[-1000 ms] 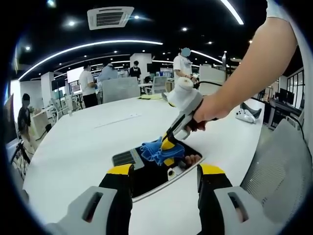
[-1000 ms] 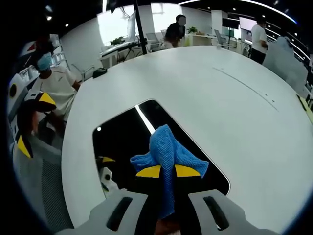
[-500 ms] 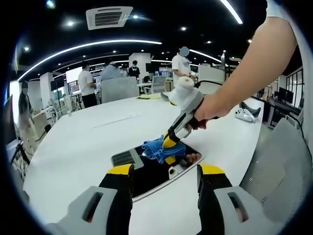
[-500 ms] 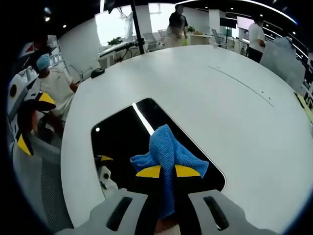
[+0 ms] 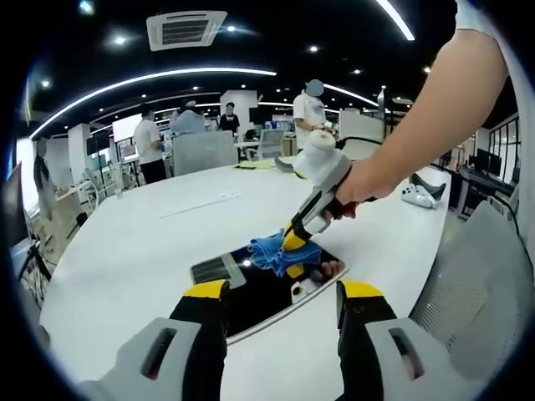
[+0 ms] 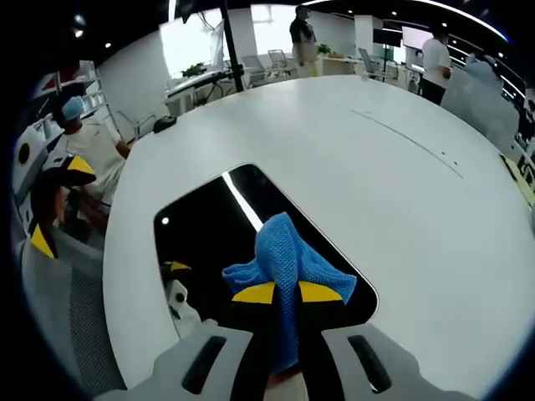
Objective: Wipe the mirror surface with the cleaning cloth until all visible marks leave the cleaned area.
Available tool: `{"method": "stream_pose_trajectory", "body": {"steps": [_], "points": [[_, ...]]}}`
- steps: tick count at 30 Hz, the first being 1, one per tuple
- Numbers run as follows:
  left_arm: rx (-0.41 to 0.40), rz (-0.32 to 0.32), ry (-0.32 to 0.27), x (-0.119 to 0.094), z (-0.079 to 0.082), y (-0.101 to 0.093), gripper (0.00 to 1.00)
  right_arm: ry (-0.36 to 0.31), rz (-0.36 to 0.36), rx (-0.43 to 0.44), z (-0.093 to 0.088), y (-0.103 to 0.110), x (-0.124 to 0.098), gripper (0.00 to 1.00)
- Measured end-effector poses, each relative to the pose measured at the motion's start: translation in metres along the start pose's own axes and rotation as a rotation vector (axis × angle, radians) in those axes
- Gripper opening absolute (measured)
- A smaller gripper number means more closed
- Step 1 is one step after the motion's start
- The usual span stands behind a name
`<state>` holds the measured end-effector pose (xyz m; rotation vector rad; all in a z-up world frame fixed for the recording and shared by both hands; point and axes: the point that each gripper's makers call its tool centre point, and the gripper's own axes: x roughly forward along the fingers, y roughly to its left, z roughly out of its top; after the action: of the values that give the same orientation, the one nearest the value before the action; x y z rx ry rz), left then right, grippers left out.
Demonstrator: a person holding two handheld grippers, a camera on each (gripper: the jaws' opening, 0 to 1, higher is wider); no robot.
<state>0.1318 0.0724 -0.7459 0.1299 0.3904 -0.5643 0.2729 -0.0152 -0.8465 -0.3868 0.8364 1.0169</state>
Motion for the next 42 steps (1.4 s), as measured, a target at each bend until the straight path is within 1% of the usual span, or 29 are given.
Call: {"method": "stream_pose_trajectory", "body": {"steps": [4, 42], "points": [[0.0, 0.0, 0.008, 0.0002, -0.0014, 0.0001, 0.5, -0.003, -0.002, 0.005, -0.0005, -0.0006, -0.0006, 0.04], [0.002, 0.0, 0.007, 0.0, -0.0011, 0.0004, 0.49, -0.001, -0.02, 0.018, -0.008, -0.009, -0.0079, 0.04]]}}
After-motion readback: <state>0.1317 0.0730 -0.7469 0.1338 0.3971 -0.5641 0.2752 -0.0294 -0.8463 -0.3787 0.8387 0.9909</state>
